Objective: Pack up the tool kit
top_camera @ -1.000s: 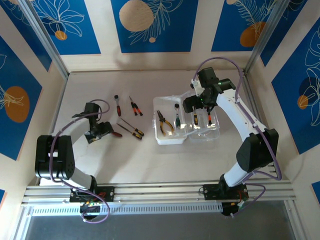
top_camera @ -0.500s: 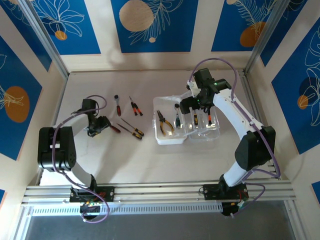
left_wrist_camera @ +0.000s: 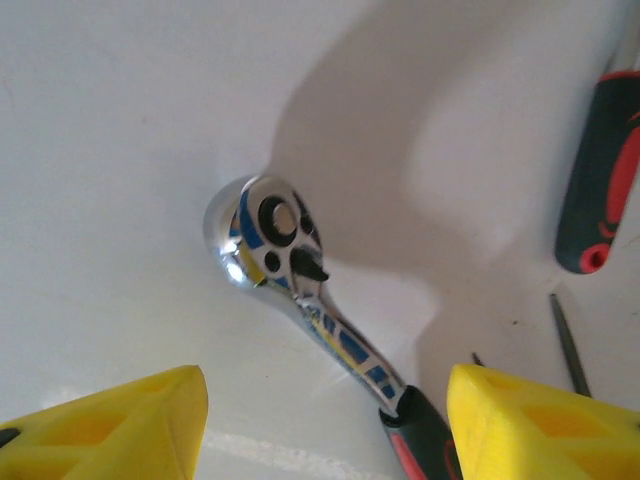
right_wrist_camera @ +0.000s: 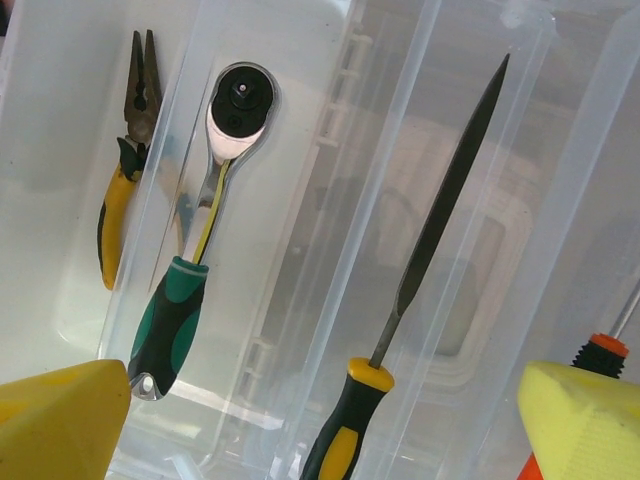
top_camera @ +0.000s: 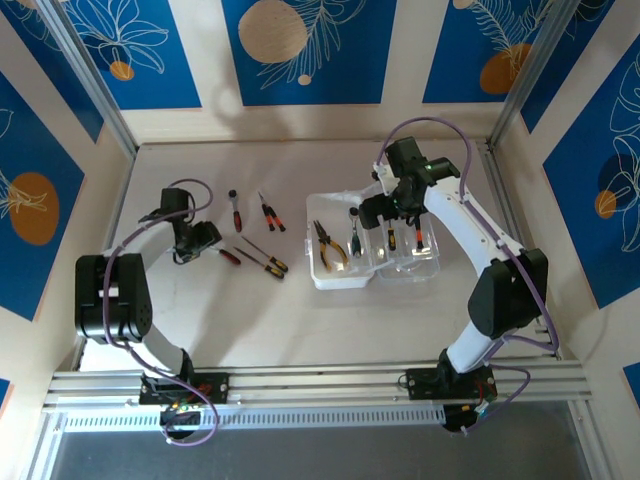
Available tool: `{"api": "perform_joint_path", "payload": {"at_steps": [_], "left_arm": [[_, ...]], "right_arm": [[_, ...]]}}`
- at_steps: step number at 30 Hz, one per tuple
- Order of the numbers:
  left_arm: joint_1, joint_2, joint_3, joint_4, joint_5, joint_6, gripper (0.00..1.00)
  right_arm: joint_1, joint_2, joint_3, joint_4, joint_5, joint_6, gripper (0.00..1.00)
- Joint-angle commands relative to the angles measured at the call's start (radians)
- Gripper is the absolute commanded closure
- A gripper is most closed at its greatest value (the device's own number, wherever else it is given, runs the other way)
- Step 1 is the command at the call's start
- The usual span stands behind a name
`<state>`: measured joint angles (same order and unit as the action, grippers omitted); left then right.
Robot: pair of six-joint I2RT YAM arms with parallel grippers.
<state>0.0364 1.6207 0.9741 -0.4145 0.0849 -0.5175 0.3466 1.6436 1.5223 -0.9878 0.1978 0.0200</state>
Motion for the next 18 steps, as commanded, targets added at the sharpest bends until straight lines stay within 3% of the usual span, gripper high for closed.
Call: {"api": "perform_joint_path", "payload": {"at_steps": [1, 12, 18], "left_arm": [[0.018, 0.027, 0.048, -0.047, -0.023, 0.024, 0.36], [0.020, 0.226, 0.166, -0.049, -0.073, 0.043, 0.46], [0.021, 0.255, 0.181, -0.055, -0.061, 0.061, 0.60]], "right_arm": [[0.012, 0.013, 0.019, -0.005, -0.035, 0.003, 0.01], [0.013, -0.010, -0.004, -0.004, -0.031, 0.001, 0.01], [0.005, -0.028, -0.024, -0.004, -0.029, 0.004, 0.01]]}}
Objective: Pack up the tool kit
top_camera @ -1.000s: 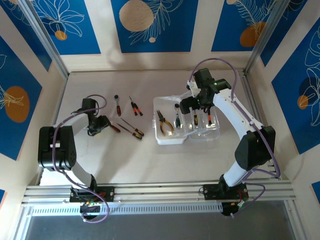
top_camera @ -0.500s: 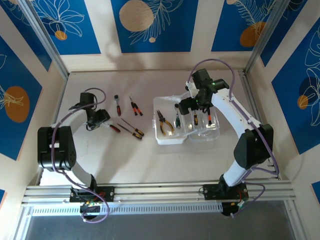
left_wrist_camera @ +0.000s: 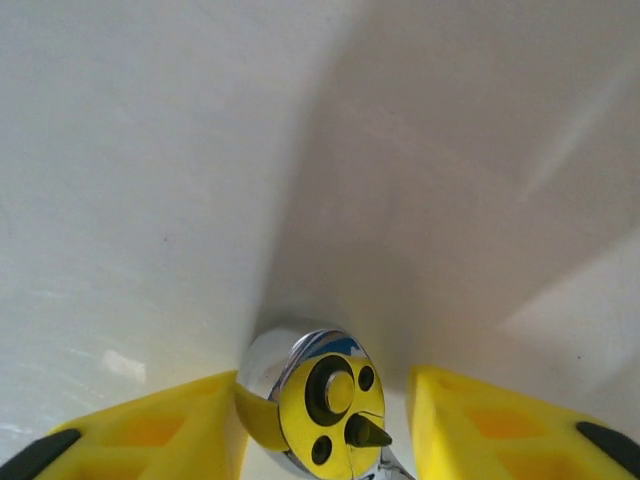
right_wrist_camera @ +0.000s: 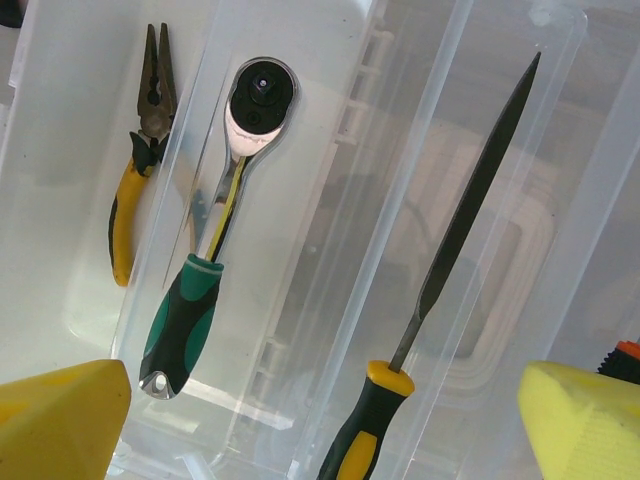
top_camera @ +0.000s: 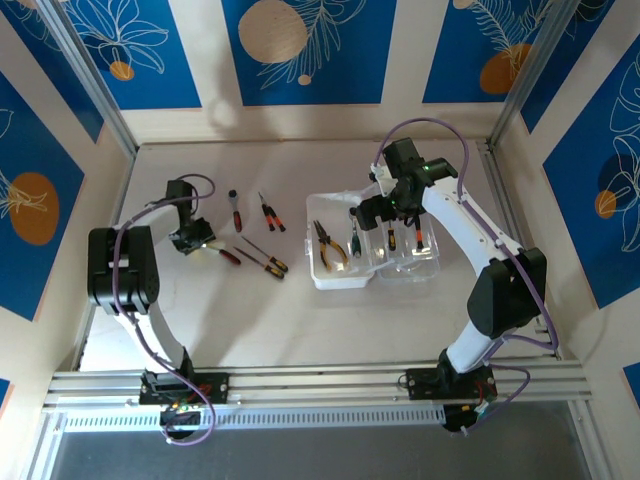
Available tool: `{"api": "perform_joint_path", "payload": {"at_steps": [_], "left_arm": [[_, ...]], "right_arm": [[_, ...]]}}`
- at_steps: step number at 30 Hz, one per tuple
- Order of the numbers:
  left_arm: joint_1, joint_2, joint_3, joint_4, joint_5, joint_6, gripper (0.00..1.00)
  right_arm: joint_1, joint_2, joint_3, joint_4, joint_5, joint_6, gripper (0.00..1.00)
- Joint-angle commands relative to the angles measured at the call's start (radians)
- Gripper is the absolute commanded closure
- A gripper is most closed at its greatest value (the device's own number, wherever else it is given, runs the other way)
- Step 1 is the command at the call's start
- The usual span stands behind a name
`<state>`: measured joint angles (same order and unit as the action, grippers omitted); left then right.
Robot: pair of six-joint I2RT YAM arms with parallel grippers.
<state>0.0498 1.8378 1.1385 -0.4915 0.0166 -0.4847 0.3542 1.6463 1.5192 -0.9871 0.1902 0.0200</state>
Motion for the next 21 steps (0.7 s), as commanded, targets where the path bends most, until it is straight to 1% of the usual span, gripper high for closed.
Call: {"api": "perform_joint_path", "payload": {"at_steps": [1, 4, 10, 16, 21], "left_arm": [[0.008, 0.038, 0.015, 0.023, 0.012, 0.032, 0.65], [0.008, 0.030, 0.008, 0.022, 0.027, 0.040, 0.78], [0.008, 0.002, -0.006, 0.014, 0.044, 0.061, 0.99], [0.007, -0.059, -0.022, -0.010, 0.080, 0.098, 1.00], [0.005, -0.142, -0.008, -0.069, 0.111, 0.139, 1.00]], "right_arm": [[-0.004, -0.034, -0.023, -0.005, -0.023, 0.004, 0.01], [-0.005, -0.039, -0.023, -0.005, -0.024, 0.005, 0.01], [-0.004, -0.045, -0.024, -0.005, -0.031, 0.006, 0.01], [-0.002, -0.057, -0.028, -0.005, -0.034, 0.009, 0.01], [0.005, -0.069, -0.025, -0.008, -0.042, 0.010, 0.01]]}}
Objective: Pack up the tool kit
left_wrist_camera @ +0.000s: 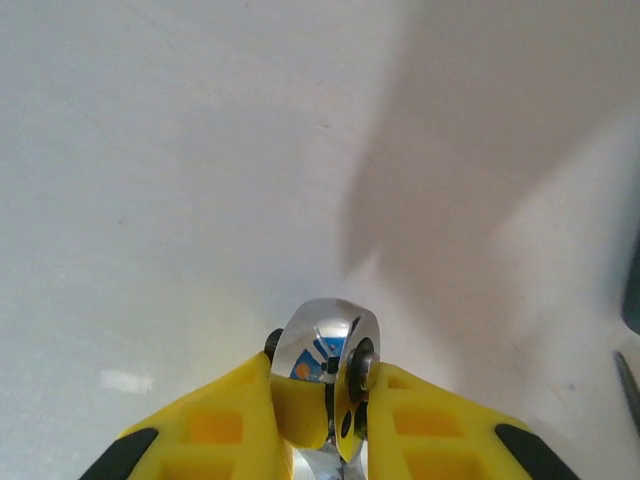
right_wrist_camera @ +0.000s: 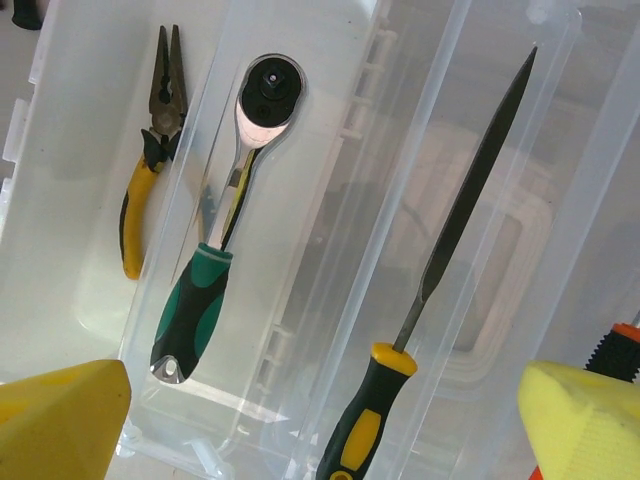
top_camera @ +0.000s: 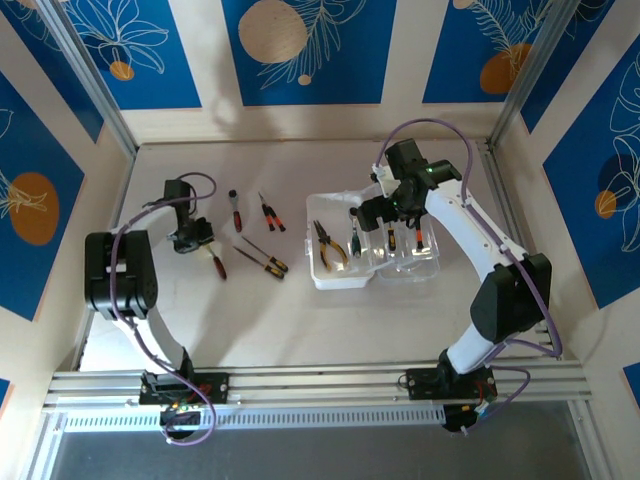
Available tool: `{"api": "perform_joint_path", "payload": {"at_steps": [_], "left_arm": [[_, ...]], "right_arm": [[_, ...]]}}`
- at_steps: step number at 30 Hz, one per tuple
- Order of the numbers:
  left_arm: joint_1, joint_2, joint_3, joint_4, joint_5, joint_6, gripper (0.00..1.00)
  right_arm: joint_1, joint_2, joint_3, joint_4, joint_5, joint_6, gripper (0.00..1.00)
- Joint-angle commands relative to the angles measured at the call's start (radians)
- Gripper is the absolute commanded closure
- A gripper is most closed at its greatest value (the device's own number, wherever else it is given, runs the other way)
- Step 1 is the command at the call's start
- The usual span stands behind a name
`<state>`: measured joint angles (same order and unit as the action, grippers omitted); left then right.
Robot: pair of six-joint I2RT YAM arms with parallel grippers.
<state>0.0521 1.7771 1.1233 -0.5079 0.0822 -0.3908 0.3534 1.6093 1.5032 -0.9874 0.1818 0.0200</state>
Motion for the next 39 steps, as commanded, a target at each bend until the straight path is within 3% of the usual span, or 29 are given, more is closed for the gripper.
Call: {"api": "perform_joint_path", "payload": {"at_steps": [1, 10, 20, 26, 31, 39], "left_arm": [[0.002, -0.097, 0.010, -0.063, 0.054, 0.048, 1.00], [-0.066, -0.279, 0.065, -0.126, 0.182, 0.021, 1.00], [-0.296, -0.314, 0.209, -0.075, 0.285, -0.078, 1.00], [-0.408, -0.273, 0.252, 0.081, 0.380, -0.179, 1.00], [-0.474, -0.226, 0.313, 0.125, 0.403, -0.201, 1.00], [-0.518, -0.193, 0.337, 0.189, 0.436, -0.240, 1.00]], "right_arm": [[0.008, -0.035, -0.007, -0.011, -0.037, 0.011, 0.01], [0.046, -0.058, 0.016, 0.012, -0.129, 0.025, 0.01], [0.133, -0.064, 0.027, 0.102, -0.307, 0.081, 0.01], [0.178, -0.074, -0.017, 0.239, -0.490, 0.164, 0.01], [0.204, -0.061, -0.054, 0.370, -0.558, 0.248, 0.09], [0.265, 0.026, -0.004, 0.406, -0.582, 0.274, 0.20]]}}
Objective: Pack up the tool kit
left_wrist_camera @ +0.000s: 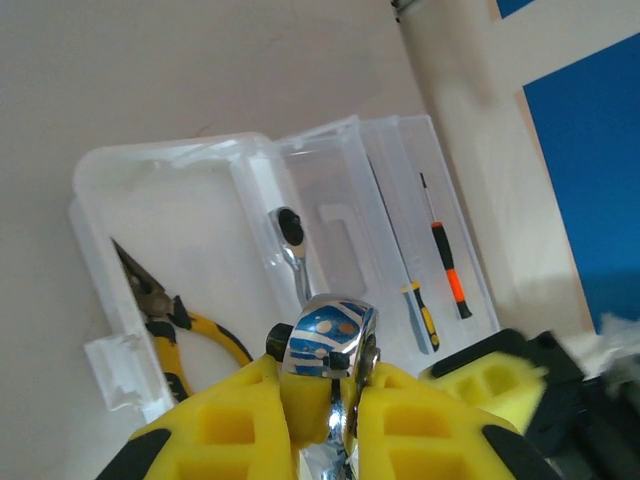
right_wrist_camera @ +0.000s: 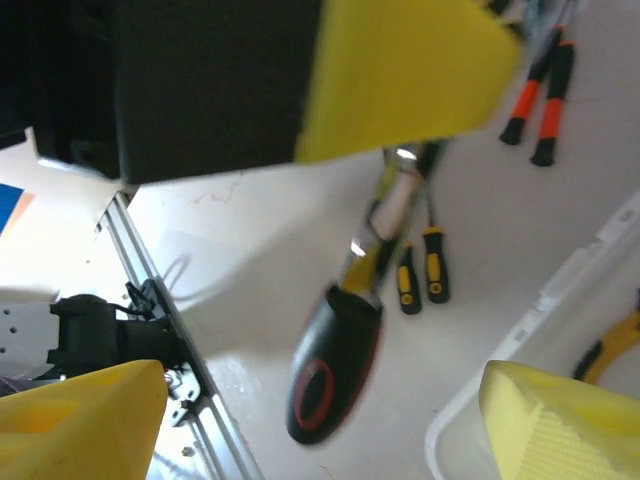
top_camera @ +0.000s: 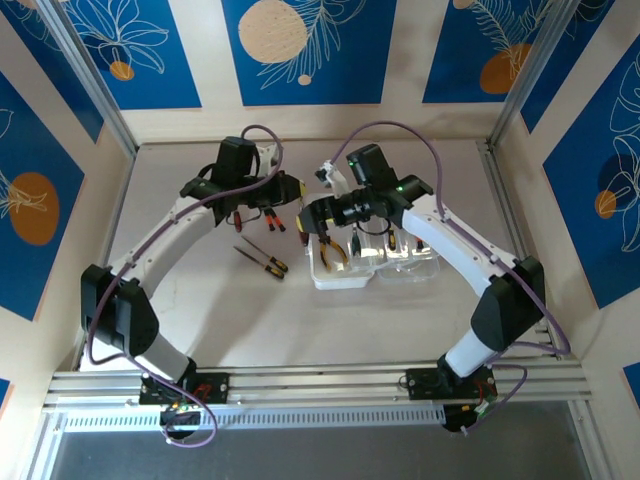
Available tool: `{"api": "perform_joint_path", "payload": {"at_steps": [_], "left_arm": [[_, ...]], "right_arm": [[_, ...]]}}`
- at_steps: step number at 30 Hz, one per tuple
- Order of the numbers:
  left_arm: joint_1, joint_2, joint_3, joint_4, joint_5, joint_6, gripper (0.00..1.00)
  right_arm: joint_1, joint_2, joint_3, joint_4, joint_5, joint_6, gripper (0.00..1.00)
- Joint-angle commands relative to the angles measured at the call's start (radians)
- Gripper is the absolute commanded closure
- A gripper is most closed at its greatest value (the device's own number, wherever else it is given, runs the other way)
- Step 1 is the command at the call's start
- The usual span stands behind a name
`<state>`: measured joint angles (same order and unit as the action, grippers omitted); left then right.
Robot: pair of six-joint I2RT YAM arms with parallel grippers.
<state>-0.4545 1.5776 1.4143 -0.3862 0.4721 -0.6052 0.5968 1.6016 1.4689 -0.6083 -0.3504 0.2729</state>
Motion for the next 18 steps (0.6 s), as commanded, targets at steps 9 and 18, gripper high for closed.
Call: {"api": "perform_joint_path", "payload": {"at_steps": [9, 18], "left_arm": [[-0.023, -0.001, 0.043, 0.074, 0.053, -0.023, 1.00], [-0.021, -0.008, 0.030, 0.026, 0.010, 0.023, 0.99]], "right_arm": [[0.053, 0.089, 0.085, 0.009, -0.033, 0.032, 0.55], [0.043, 0.054, 0.079, -0.038, 0.028, 0.024, 1.00]]}}
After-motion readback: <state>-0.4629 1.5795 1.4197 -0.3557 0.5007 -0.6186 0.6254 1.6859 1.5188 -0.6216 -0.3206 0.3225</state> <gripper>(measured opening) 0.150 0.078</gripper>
